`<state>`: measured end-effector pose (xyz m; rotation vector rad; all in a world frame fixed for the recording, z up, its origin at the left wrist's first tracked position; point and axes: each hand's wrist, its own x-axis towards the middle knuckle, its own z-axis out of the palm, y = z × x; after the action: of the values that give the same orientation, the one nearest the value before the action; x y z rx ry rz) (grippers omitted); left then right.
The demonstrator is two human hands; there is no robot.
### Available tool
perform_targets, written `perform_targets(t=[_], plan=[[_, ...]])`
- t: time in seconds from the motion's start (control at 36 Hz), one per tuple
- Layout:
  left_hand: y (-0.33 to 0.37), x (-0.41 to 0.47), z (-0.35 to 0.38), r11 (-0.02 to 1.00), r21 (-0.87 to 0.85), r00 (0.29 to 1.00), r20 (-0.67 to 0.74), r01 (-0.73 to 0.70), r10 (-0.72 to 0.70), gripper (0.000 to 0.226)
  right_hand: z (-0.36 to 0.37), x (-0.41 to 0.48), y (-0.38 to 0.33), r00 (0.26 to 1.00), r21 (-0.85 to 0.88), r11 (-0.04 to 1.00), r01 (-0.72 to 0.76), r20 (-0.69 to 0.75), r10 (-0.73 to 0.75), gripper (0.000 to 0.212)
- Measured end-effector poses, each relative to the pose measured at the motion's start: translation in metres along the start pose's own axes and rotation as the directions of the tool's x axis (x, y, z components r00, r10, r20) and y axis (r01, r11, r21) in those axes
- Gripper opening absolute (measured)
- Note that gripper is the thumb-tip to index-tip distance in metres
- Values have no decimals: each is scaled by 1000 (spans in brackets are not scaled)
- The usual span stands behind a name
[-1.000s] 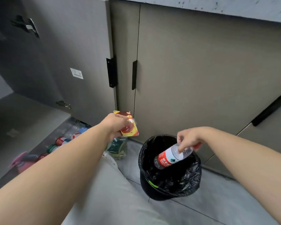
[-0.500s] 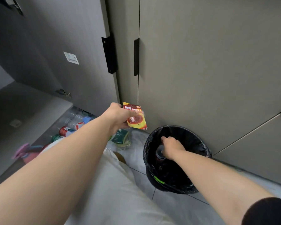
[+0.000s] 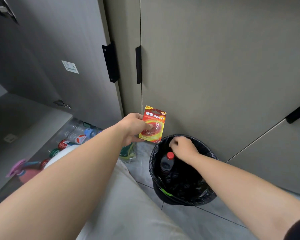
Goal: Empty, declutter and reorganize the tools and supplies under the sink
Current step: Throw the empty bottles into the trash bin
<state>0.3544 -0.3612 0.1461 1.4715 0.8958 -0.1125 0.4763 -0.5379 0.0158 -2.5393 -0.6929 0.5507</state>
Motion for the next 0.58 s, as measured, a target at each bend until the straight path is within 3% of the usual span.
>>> perform_targets(t=[0.06, 0.11, 0.17, 0.22, 0.31, 0.39, 0.5, 0.58], plan=[[1, -4, 4, 1000, -2, 1000, 23, -18, 18, 26, -15, -1, -13, 1000, 301, 954, -14, -16, 20, 27], [1, -7, 8, 999, -6, 998, 51, -35, 36, 31, -30, -3, -26, 996, 577, 812, -84, 67, 55, 34], [1, -11, 13, 999, -6, 995, 82, -48, 49, 34, -44, -7, -35, 983, 721, 677, -151, 183, 23, 41], [2, -14, 16, 998, -9, 992, 111, -59, 60, 36, -51, -12, -38, 971, 764, 630, -138, 230, -67, 35], [0, -19, 20, 996, 32, 987, 145, -80, 74, 37, -57, -18, -38, 976, 788, 609, -94, 195, -101, 25], [-4, -21, 21, 981, 161, 990, 104, -110, 94, 35, -58, -19, -24, 985, 771, 625, -125, 172, -16, 20], [-8, -19, 18, 956, 256, 989, -3, -142, 148, 31, -53, -19, 9, 981, 510, 838, -194, 127, 149, 15], [-10, -17, 19, 947, 288, 988, -12, -145, 155, 21, -43, -22, 35, 958, 302, 910, -284, 115, 261, 13]])
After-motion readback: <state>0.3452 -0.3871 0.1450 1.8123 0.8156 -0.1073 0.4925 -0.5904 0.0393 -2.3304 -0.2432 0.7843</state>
